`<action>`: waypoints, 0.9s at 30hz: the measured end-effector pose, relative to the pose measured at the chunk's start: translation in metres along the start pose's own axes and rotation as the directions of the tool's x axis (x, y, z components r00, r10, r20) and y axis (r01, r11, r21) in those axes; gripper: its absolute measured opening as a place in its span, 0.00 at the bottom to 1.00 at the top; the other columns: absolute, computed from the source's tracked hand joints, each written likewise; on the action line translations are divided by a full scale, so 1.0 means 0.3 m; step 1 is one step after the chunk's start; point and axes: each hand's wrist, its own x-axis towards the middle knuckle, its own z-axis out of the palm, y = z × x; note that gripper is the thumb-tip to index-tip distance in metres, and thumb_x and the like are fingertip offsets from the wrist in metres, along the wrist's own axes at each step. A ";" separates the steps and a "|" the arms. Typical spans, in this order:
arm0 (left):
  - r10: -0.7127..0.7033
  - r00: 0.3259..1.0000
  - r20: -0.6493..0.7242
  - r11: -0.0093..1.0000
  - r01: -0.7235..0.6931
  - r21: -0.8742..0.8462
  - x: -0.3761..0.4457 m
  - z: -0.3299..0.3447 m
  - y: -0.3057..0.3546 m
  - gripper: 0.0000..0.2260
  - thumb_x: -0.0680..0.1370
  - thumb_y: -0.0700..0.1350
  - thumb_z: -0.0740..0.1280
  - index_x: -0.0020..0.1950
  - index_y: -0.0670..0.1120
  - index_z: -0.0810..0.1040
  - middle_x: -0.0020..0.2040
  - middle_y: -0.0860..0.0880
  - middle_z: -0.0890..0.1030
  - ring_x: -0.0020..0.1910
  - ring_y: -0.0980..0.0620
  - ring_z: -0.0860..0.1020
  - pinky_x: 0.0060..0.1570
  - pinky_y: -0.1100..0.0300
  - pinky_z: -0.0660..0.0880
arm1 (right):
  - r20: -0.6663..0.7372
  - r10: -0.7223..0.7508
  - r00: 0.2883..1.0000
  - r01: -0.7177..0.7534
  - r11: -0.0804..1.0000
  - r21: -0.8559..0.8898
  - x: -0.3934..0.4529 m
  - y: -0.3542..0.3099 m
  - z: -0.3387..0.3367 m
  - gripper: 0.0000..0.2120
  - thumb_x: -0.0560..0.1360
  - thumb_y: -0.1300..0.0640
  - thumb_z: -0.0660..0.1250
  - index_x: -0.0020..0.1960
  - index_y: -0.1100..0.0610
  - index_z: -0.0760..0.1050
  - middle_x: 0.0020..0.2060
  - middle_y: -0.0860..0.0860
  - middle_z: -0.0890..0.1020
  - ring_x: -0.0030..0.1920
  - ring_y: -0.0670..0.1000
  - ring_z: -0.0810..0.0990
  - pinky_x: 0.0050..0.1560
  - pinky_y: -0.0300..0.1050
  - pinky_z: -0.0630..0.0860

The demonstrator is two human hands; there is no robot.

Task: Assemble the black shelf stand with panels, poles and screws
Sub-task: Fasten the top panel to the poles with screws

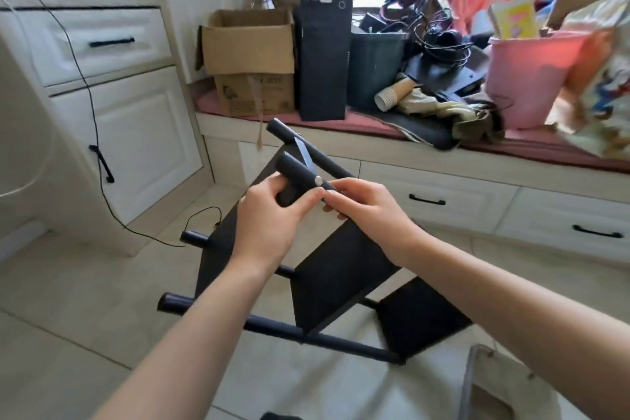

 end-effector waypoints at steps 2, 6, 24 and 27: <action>0.115 0.991 0.069 0.982 -0.124 0.145 0.005 0.029 0.026 0.20 0.76 0.45 0.74 0.68 0.52 0.78 0.60 0.60 0.81 0.60 0.66 0.76 0.60 0.68 0.73 | -0.061 0.023 0.998 -0.018 0.996 0.083 -0.014 -0.009 -0.062 0.08 0.79 0.55 0.67 0.56 0.52 0.80 0.45 0.49 0.85 0.48 0.44 0.82 0.49 0.38 0.77; 0.280 0.956 0.084 0.881 -0.291 0.373 -0.009 0.096 0.012 0.32 0.75 0.34 0.73 0.77 0.50 0.68 0.74 0.53 0.71 0.73 0.61 0.65 0.72 0.71 0.57 | -0.133 0.051 0.990 -0.028 0.984 0.173 -0.059 0.000 -0.196 0.10 0.79 0.57 0.66 0.57 0.59 0.80 0.43 0.52 0.84 0.41 0.41 0.81 0.42 0.33 0.75; 0.452 0.839 0.303 0.579 -0.534 0.615 0.054 0.338 0.124 0.41 0.68 0.21 0.69 0.77 0.50 0.68 0.75 0.51 0.71 0.74 0.42 0.70 0.73 0.48 0.63 | -0.289 0.228 0.930 -0.006 0.794 0.608 -0.202 0.157 -0.458 0.13 0.75 0.51 0.64 0.45 0.61 0.79 0.38 0.55 0.78 0.37 0.51 0.73 0.43 0.44 0.69; 0.450 0.821 0.353 0.540 -0.564 0.625 0.051 0.389 0.140 0.40 0.70 0.22 0.67 0.77 0.49 0.68 0.75 0.50 0.71 0.74 0.40 0.69 0.73 0.45 0.64 | -0.279 0.300 0.912 -0.037 0.738 0.674 -0.236 0.188 -0.472 0.12 0.79 0.52 0.60 0.48 0.61 0.77 0.37 0.53 0.78 0.35 0.50 0.73 0.38 0.43 0.68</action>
